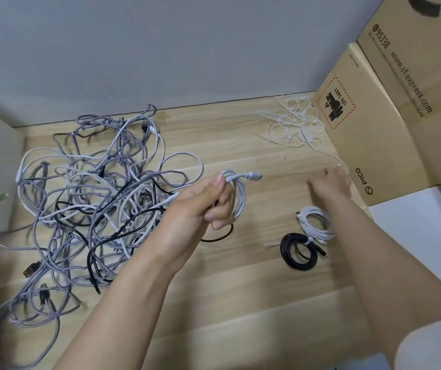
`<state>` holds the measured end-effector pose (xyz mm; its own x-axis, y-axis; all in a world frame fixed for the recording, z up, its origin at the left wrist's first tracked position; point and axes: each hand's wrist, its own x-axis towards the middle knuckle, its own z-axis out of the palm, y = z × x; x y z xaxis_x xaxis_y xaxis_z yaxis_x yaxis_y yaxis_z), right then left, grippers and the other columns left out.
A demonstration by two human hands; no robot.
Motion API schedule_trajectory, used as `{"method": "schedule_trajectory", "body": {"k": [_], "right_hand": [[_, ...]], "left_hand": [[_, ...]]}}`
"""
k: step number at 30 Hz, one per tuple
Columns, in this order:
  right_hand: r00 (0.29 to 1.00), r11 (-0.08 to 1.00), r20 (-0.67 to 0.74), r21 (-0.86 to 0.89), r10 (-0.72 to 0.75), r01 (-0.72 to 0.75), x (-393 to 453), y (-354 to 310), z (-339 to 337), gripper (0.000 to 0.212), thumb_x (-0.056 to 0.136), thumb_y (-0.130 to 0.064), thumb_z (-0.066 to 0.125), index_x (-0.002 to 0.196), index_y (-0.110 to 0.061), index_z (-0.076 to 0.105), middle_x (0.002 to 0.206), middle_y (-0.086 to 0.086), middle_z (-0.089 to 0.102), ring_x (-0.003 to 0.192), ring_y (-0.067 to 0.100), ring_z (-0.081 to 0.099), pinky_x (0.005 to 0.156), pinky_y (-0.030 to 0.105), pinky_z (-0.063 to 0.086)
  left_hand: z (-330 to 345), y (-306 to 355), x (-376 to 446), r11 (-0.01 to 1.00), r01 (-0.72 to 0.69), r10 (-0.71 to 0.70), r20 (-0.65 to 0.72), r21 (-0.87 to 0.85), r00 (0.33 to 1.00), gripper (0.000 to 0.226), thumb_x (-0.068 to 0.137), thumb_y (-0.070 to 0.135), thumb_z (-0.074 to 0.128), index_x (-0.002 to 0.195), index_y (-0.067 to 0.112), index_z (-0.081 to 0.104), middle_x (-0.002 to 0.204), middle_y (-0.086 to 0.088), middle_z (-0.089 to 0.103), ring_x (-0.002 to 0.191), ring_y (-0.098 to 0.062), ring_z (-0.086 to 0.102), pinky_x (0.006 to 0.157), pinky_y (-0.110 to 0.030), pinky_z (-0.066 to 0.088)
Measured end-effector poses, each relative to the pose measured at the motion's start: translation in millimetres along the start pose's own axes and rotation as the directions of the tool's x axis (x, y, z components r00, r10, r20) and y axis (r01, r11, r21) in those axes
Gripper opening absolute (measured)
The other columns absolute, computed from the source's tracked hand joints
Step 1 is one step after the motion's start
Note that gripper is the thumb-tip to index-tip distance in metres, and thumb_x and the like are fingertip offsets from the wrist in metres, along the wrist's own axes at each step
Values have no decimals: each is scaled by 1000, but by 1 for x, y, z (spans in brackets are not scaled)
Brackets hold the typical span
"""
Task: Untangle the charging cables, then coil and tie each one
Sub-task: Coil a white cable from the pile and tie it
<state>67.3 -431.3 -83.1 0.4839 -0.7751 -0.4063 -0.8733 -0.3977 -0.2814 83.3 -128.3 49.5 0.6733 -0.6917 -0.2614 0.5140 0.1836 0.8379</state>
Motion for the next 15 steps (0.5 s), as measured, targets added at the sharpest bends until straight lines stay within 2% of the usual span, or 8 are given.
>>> {"method": "schedule_trajectory", "body": {"k": [3, 5, 6, 8, 9, 11, 13, 15], "right_hand": [[993, 999, -114, -12, -34, 33, -5, 4, 7, 46, 90, -17, 44, 134, -8, 47, 149, 6, 36, 137, 26, 29, 108, 41, 27], [975, 997, -212, 28, -64, 72, -15, 5, 10, 37, 89, -14, 45, 124, -14, 59, 137, 6, 49, 128, 26, 39, 103, 37, 27], [960, 992, -267, 76, -81, 105, -23, 4, 11, 32, 89, -12, 46, 115, -20, 64, 127, 5, 57, 122, 26, 45, 100, 35, 27], [932, 936, -352, 292, -89, 199, -48, -4, 6, 26, 89, -11, 52, 99, -24, 71, 109, 0, 66, 110, 22, 56, 93, 28, 33], [923, 859, -370, 435, -102, 269, -65, -10, 1, 23, 88, -8, 56, 95, -22, 72, 104, 0, 68, 104, 18, 60, 91, 23, 39], [913, 659, -378, 650, -153, 379, -110, -24, -14, 21, 85, 0, 59, 89, -16, 71, 97, 5, 70, 88, 11, 63, 74, 12, 45], [933, 464, -308, 810, -185, 359, -157, -35, -27, 24, 86, 5, 55, 82, -16, 66, 88, 7, 70, 70, 8, 61, 58, 13, 43], [946, 311, -211, 907, -246, 283, -203, -40, -36, 27, 89, 10, 50, 79, -13, 61, 75, -1, 68, 57, 4, 57, 54, 12, 43]], "left_hand": [[-1, -1, -2, 1000, 2, -2, -8, -14, 1000, 31, 90, 32, 39, 65, 14, 41, 49, 8, 27, 49, -12, 24, 50, -17, 28], [-1, -1, -4, 1000, -1, 1, -16, -13, 1000, 30, 90, 32, 39, 66, 13, 40, 49, 8, 27, 49, -12, 23, 50, -17, 28], [-2, -1, -6, 1000, -6, 6, -21, -14, 1000, 30, 90, 33, 39, 67, 13, 40, 49, 8, 27, 49, -12, 24, 50, -16, 29], [-3, -1, -11, 999, -21, 21, -38, -24, 999, 30, 90, 33, 39, 67, 13, 40, 50, 7, 27, 49, -11, 26, 50, -15, 31], [-4, -1, -14, 999, -29, 27, -50, -37, 998, 29, 90, 33, 39, 68, 13, 40, 51, 7, 28, 48, -10, 27, 50, -15, 32], [-8, -2, -20, 996, -41, 35, -83, -73, 996, 29, 90, 32, 40, 68, 13, 41, 52, 6, 28, 47, -9, 30, 51, -17, 32], [-11, -3, -27, 994, -40, 29, -113, -98, 993, 30, 91, 34, 45, 66, 16, 44, 51, 6, 29, 47, -11, 31, 55, -21, 32], [-11, -3, -37, 998, -19, 9, -152, -62, 988, 32, 91, 38, 45, 68, 17, 42, 51, 7, 29, 48, -11, 31, 63, -27, 38]]}}
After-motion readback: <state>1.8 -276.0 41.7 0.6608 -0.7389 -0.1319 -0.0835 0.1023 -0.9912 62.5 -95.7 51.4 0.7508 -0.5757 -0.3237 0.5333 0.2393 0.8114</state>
